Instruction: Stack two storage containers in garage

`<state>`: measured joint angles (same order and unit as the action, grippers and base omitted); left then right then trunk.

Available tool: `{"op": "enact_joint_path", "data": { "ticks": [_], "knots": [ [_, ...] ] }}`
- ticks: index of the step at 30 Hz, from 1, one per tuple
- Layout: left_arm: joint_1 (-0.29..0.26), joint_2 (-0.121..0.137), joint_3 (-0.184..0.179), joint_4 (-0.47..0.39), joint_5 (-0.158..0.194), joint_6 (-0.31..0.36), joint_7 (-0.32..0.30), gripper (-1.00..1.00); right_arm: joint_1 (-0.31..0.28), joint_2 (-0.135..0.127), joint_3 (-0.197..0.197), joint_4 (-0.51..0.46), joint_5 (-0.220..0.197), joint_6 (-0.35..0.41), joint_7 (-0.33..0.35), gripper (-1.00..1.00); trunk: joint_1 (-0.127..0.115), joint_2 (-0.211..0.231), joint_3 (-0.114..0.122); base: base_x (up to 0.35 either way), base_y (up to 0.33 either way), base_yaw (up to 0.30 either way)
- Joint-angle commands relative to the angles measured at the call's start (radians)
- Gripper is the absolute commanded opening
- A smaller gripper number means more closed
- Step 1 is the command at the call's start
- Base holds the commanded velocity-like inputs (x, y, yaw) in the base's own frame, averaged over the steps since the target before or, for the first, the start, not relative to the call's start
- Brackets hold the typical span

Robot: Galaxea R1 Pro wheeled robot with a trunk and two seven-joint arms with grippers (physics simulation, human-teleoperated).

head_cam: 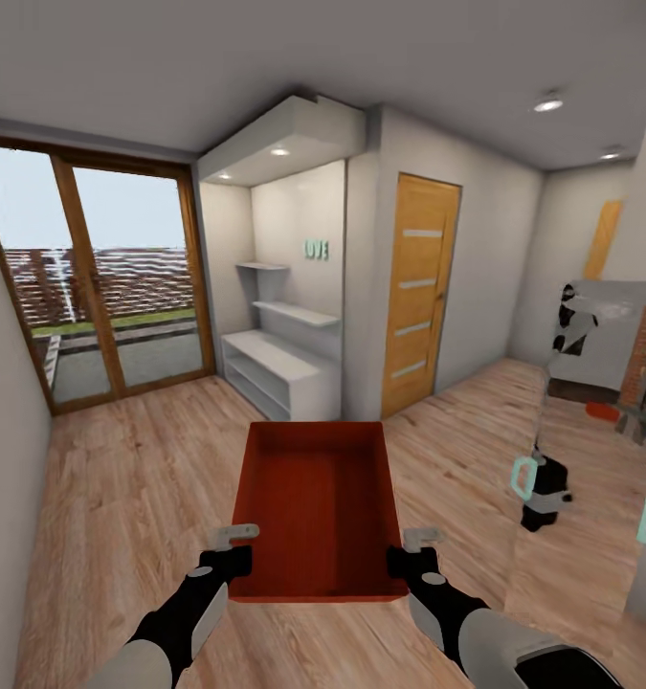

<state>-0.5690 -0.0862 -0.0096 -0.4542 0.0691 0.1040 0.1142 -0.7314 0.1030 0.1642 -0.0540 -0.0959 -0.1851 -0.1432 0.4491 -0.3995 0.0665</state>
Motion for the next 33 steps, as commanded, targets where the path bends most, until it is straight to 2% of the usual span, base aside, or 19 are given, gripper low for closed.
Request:
{"op": "enact_joint_path", "data": {
  "ticks": [1, 9, 33],
  "knots": [
    [0.0, -0.001, 0.022, 0.0, 0.04, 0.006, 0.009, -1.0, 0.0, 0.003, -0.031, -0.003, -0.001, -0.008, 0.001, -1.0, 0.001, -0.001, 0.0, 0.324, 0.0, 0.255],
    [0.0, -0.001, 0.022, 0.0, 0.04, 0.006, 0.009, -1.0, 0.0, 0.003, -0.031, -0.003, -0.001, -0.009, 0.001, -1.0, 0.001, -0.001, 0.0, 0.324, 0.0, 0.155],
    [0.0, -0.001, 0.022, 0.0, 0.04, 0.006, 0.009, -1.0, 0.0, 0.003, -0.031, -0.004, -0.001, -0.014, 0.001, -1.0, 0.001, -0.001, 0.0, 0.324, 0.0, 0.003]
  ]
}}
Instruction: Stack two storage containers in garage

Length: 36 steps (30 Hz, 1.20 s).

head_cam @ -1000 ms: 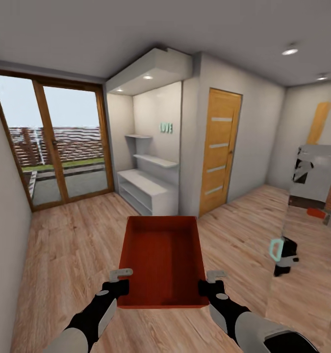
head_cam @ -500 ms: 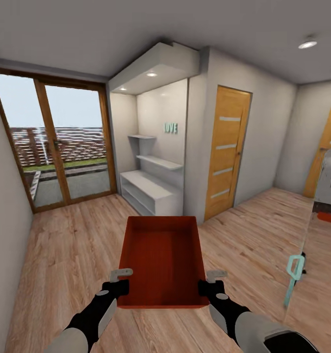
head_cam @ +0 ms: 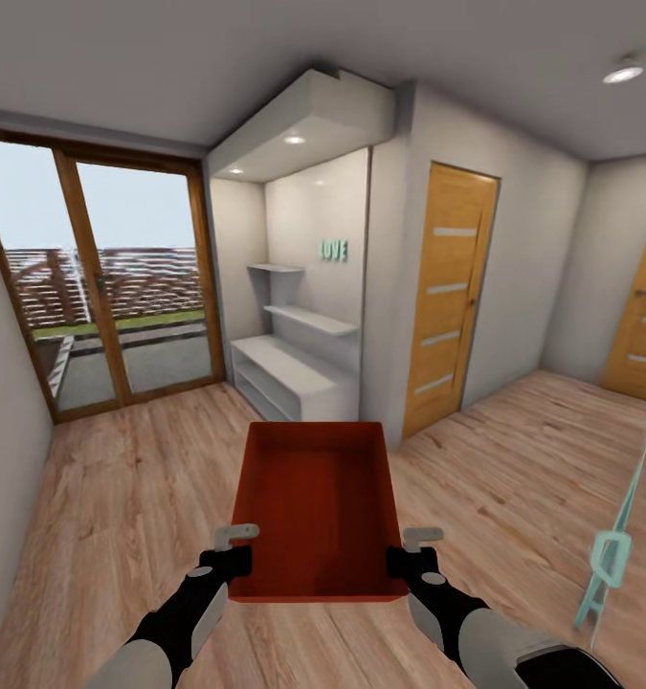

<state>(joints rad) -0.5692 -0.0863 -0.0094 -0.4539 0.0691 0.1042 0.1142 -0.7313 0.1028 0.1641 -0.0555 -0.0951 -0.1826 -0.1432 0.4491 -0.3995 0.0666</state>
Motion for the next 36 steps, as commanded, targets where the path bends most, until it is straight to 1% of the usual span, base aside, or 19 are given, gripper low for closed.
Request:
{"op": "enact_joint_path", "data": {
  "ticks": [1, 6, 23, 36],
  "knots": [
    [0.0, -0.001, 0.022, 0.0, 0.04, 0.006, 0.009, -1.0, 0.0, 0.003, -0.031, -0.003, -0.002, -0.017, 0.001, -1.0, 0.001, -0.001, 0.0, 0.324, 0.0, 0.0],
    [0.0, -0.001, 0.022, 0.0, 0.04, 0.006, 0.009, -1.0, 0.0, 0.003, -0.031, -0.002, -0.002, -0.016, 0.001, -1.0, 0.001, -0.001, 0.0, 0.324, 0.0, -0.041],
    [0.0, -0.001, 0.022, 0.0, 0.04, 0.006, 0.009, -1.0, 0.0, 0.003, -0.031, -0.002, -0.002, -0.015, 0.001, -1.0, 0.001, -0.001, 0.0, 0.324, 0.0, -0.223],
    [0.0, -0.001, 0.022, 0.0, 0.04, 0.006, 0.009, -1.0, 0.0, 0.003, -0.031, -0.002, -0.002, -0.017, 0.002, -1.0, 0.001, -0.001, 0.0, 0.324, 0.0, -0.015]
  ]
}}
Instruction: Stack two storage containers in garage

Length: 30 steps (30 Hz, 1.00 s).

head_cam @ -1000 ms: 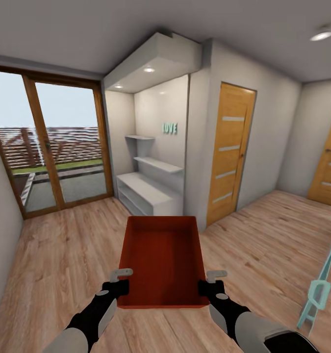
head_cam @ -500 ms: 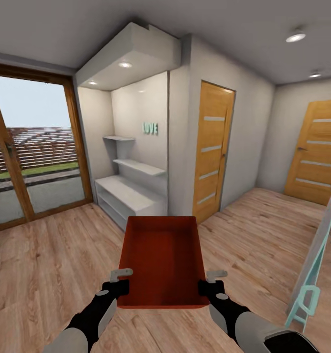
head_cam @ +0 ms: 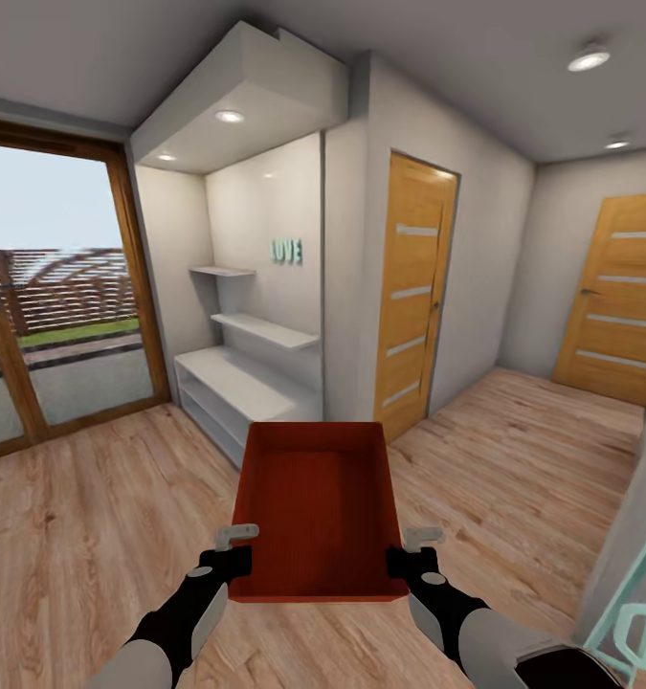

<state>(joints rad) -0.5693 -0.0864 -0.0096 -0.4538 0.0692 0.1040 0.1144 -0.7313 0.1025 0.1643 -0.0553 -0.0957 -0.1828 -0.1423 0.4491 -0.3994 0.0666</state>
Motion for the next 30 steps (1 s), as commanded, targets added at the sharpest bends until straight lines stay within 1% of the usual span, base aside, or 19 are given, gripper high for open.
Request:
{"op": "enact_joint_path", "data": {
  "ticks": [1, 6, 30],
  "knots": [
    [0.0, -0.001, 0.022, 0.0, 0.04, 0.006, 0.009, -1.0, 0.0, 0.003, -0.031, -0.003, -0.001, -0.016, 0.0, -1.0, 0.001, -0.001, 0.0, 0.324, 0.0, -0.005],
    [0.0, -0.001, 0.022, 0.0, 0.04, 0.006, 0.008, -1.0, 0.0, 0.003, -0.031, -0.002, -0.001, -0.015, 0.001, -1.0, 0.001, -0.001, 0.0, 0.324, 0.0, -0.142],
    [0.0, -0.001, 0.022, 0.0, 0.04, 0.006, 0.008, -1.0, 0.0, 0.003, -0.031, -0.002, -0.001, -0.012, 0.001, -1.0, 0.001, -0.001, 0.0, 0.324, 0.0, -0.239]
  ]
}}
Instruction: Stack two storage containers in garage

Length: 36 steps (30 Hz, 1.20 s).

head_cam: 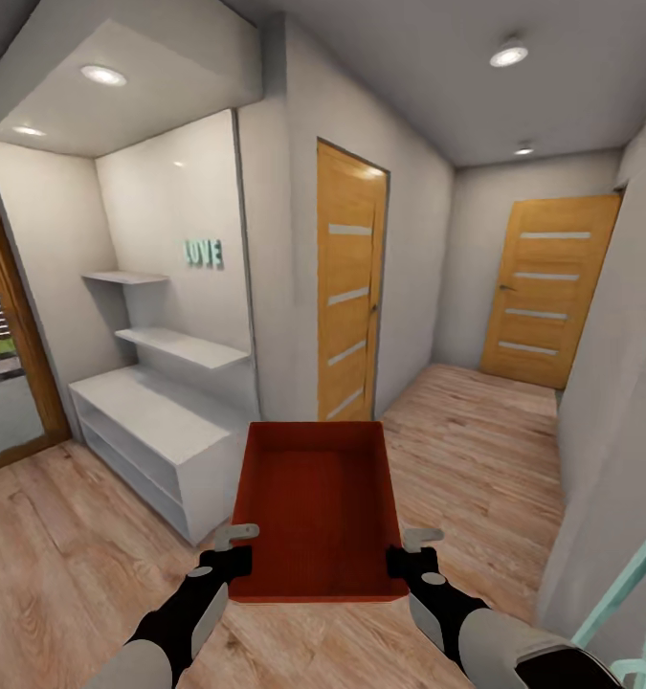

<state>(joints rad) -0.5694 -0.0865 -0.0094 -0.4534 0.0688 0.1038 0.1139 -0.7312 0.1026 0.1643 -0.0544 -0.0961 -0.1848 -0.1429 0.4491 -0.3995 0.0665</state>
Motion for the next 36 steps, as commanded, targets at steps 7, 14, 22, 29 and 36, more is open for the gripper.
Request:
{"op": "enact_joint_path", "data": {
  "ticks": [7, 14, 22, 29, 36],
  "knots": [
    [0.0, -0.001, 0.022, -0.001, 0.04, 0.007, 0.009, -1.0, -0.001, 0.003, -0.031, -0.003, 0.0, -0.01, 0.002, -1.0, 0.001, -0.001, 0.0, 0.324, 0.0, -0.24],
    [0.0, -0.001, 0.022, -0.001, 0.04, 0.007, 0.009, -1.0, -0.001, 0.003, -0.031, -0.003, 0.0, -0.01, 0.001, -1.0, 0.001, -0.001, 0.0, 0.324, 0.0, -0.238],
    [0.0, -0.001, 0.022, -0.001, 0.04, 0.007, 0.009, -1.0, -0.001, 0.003, -0.031, -0.003, 0.0, -0.01, 0.001, -1.0, 0.001, -0.001, 0.0, 0.324, 0.0, -0.235],
    [0.0, -0.001, 0.022, -0.001, 0.04, 0.007, 0.009, -1.0, -0.001, 0.003, -0.031, -0.004, 0.0, -0.011, 0.002, -1.0, 0.001, -0.001, 0.0, 0.324, 0.0, -0.06],
    [0.0, -0.001, 0.022, -0.001, 0.04, 0.007, 0.009, -1.0, -0.001, 0.003, -0.031, -0.003, 0.0, -0.01, 0.003, -1.0, 0.001, -0.001, 0.0, 0.324, 0.0, -0.003]
  ]
}}
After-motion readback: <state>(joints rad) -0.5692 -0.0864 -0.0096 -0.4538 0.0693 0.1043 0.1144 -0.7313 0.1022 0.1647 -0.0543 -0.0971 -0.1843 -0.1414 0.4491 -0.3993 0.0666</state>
